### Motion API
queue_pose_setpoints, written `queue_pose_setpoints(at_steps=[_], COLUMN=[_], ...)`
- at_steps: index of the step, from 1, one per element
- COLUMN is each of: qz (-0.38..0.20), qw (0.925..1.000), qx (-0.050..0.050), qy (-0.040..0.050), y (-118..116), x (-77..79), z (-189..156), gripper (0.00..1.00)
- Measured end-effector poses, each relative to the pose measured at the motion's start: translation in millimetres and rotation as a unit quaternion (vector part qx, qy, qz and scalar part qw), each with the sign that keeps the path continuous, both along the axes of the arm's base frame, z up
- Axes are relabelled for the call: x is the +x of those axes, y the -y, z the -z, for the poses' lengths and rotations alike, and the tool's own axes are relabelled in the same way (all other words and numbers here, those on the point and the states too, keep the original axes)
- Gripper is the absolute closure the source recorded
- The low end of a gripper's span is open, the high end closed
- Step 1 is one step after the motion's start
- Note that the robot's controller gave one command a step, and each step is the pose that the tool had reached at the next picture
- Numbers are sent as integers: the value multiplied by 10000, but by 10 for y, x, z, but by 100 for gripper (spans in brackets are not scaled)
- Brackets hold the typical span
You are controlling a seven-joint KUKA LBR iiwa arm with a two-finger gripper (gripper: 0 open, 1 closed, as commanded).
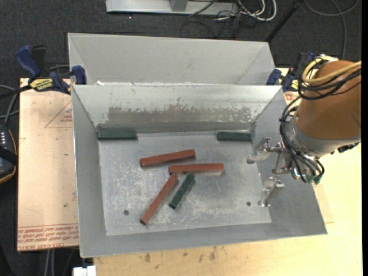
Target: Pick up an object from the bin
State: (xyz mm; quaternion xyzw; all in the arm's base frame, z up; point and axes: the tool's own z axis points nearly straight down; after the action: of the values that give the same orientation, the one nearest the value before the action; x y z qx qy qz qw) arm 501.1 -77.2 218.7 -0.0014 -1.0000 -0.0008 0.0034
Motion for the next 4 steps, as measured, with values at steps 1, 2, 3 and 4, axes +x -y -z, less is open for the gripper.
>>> queue_pose_setpoints(at_steps=[1, 2, 3, 4], qz=[-15, 278, -792, -740], qw=[10000, 9996, 9969, 9972], qx=[-6, -1, 0, -1], qy=[38, 64, 30, 63], y=[-4, -686, -856, -881], x=[16, 237, 665, 896], z=[-36, 774, 732, 885], gripper=[0, 0, 0, 0])
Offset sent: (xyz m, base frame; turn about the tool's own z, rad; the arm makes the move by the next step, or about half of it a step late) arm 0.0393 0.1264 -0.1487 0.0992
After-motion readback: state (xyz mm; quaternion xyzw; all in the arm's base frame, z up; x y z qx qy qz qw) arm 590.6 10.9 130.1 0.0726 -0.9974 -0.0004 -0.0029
